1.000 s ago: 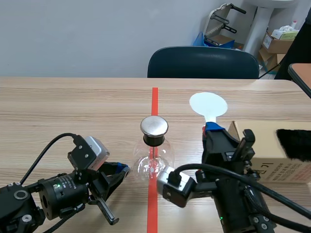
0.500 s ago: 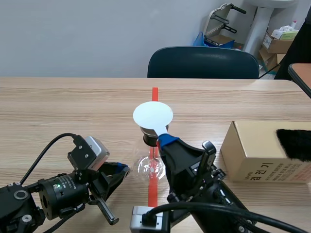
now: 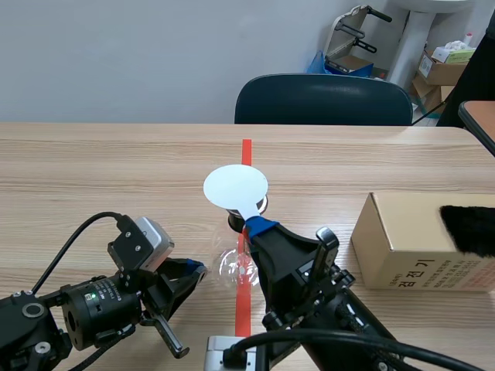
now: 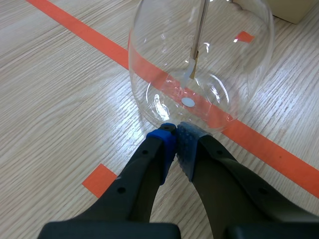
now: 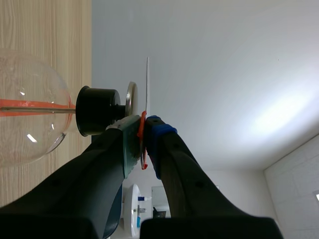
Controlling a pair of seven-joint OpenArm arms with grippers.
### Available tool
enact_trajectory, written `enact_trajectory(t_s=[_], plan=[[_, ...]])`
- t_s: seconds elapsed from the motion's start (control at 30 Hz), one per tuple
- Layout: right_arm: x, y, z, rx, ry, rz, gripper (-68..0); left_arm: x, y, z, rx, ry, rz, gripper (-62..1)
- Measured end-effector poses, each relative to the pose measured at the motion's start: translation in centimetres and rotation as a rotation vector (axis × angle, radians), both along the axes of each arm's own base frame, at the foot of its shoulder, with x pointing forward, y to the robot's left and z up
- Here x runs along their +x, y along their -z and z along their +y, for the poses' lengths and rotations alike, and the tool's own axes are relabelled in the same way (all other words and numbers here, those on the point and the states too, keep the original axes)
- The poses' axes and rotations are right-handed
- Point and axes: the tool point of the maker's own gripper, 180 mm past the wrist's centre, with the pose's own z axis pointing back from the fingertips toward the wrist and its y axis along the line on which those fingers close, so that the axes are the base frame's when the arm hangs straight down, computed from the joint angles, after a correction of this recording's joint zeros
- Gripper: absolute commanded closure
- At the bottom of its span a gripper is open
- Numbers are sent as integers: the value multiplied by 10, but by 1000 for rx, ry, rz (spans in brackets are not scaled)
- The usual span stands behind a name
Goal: Do the electroscope experiment
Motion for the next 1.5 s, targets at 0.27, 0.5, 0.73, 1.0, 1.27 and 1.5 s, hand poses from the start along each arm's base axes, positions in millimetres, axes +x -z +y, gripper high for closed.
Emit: enact_trajectory(t_s=[0.27,0.5,0.73,1.0,1.27,1.5], plan=[[1,0,-1,1,9,0,-11,0,0,0,0,0,0,-40],[20,-2,-31,19,205,2,-11,0,0,0,0,0,0,-40],[36,-3,-72,41,448,4,-11,0,0,0,0,0,0,-40],[40,-3,-103,57,623,5,-11,0,0,0,0,0,0,-40],[40,-3,-110,60,662,5,-11,0,0,0,0,0,0,-40],[41,-3,-111,61,668,5,-11,0,0,0,0,0,0,-40]])
